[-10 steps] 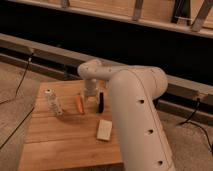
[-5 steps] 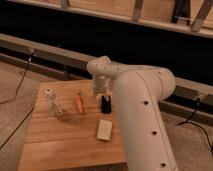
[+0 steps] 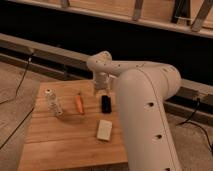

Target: Knock the eraser over

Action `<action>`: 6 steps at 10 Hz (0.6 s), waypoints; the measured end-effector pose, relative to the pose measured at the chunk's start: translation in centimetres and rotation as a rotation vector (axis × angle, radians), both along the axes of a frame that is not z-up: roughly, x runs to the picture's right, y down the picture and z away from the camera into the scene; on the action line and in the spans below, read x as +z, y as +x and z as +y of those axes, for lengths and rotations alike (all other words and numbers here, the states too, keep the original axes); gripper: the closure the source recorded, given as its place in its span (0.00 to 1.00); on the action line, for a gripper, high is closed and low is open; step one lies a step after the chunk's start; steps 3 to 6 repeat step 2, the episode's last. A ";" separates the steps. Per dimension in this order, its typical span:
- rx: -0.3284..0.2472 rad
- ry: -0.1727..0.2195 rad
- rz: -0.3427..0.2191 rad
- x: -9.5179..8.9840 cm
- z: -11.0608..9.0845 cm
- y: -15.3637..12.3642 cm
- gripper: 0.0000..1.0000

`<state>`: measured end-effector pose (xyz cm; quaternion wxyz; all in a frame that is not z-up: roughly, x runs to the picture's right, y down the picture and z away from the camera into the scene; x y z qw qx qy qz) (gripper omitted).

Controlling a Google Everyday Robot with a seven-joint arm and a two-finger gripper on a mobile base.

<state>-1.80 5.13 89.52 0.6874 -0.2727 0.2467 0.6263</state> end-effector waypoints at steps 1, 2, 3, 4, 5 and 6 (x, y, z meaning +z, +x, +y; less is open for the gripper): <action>-0.002 -0.001 -0.002 0.0 0.1 -0.2 0.35; -0.002 0.000 -0.002 0.0 0.0 -0.2 0.35; -0.002 0.000 -0.002 0.0 0.0 -0.2 0.35; -0.002 0.000 -0.002 0.0 0.0 -0.2 0.35; -0.002 0.000 -0.002 0.0 0.0 -0.2 0.35; -0.002 0.000 -0.002 0.0 0.0 -0.2 0.35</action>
